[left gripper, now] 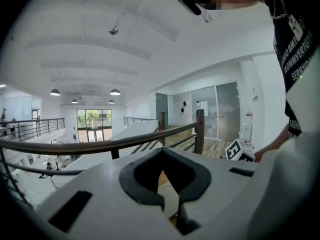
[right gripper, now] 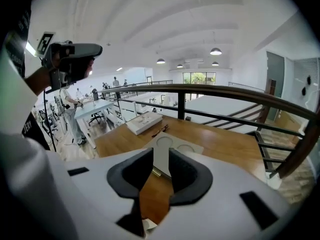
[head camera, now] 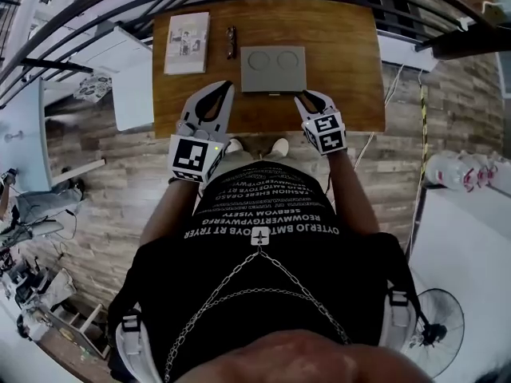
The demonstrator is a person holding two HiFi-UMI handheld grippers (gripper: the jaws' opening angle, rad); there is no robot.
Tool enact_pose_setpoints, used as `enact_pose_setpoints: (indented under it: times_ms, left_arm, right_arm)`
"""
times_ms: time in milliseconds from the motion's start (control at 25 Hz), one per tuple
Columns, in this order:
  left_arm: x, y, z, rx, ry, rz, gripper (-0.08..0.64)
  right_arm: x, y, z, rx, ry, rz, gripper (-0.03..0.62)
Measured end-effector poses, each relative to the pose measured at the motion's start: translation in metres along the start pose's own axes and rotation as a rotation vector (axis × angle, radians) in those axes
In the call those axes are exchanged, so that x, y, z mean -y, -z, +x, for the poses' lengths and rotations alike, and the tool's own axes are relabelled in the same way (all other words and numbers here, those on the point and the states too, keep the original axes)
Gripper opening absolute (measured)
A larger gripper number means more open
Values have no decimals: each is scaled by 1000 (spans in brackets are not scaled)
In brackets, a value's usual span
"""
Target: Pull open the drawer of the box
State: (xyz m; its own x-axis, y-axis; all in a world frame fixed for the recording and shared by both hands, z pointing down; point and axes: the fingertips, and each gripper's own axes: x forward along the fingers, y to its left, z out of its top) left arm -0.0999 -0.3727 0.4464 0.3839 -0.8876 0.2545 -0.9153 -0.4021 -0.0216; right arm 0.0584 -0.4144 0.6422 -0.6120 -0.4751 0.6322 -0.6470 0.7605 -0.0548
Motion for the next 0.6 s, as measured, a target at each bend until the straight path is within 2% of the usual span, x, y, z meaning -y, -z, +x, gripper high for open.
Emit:
enact_pose_setpoints:
  times_ms: [200,360,600]
  left_arm:
    - [-21,11,-17,-14,-9,-28,6]
    - [-33,8,-26,-2,-14,-31,6]
    - [-56,7,-38,10,-38,-27,6]
  right_arm:
    - [-18,26,35,-66,-28,72,95]
    - [-29,48,61,-152,-33,47,98]
    - [-30,90,98,-288,-11,69,101]
